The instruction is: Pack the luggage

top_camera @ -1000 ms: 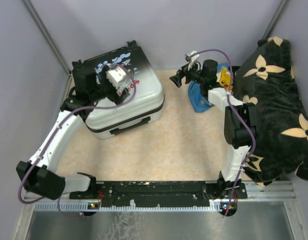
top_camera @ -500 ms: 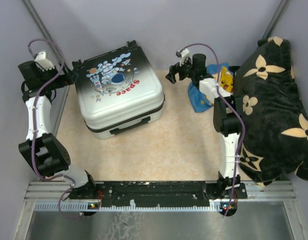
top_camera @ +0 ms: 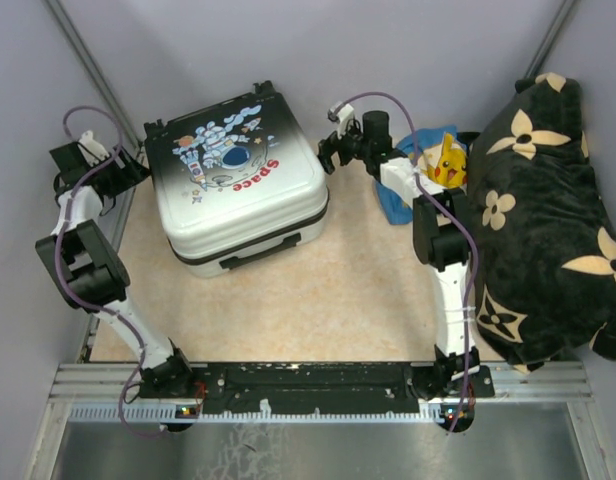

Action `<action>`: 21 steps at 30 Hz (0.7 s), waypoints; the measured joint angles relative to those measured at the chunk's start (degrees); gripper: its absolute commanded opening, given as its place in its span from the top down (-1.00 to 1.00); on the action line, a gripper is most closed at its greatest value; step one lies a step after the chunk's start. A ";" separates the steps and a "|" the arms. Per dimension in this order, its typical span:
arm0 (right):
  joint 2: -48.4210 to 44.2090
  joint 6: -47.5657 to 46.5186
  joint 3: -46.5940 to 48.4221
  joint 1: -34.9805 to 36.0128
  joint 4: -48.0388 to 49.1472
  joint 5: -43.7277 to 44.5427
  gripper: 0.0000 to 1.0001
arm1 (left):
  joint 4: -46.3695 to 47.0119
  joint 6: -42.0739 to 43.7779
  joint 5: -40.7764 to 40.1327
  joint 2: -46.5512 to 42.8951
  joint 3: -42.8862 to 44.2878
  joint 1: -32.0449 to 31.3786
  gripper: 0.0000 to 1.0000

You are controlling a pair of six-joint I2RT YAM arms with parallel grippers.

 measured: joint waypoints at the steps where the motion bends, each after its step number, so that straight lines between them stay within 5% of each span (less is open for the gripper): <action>1: 0.00 -0.44 0.00 0.26 0.07 -0.37 -0.98 | 0.00 0.28 0.74 1.57 0.66 -0.22 -0.61; 9: -5.57 -5.07 -12.48 1.27 2.32 1.11 -0.98 | 0.57 7.72 0.70 6.16 4.35 -4.11 -0.58; 21: -23.37 -7.96 -32.94 -6.10 0.70 7.21 -0.98 | 8.66 9.75 -2.51 6.69 2.91 -19.43 -0.60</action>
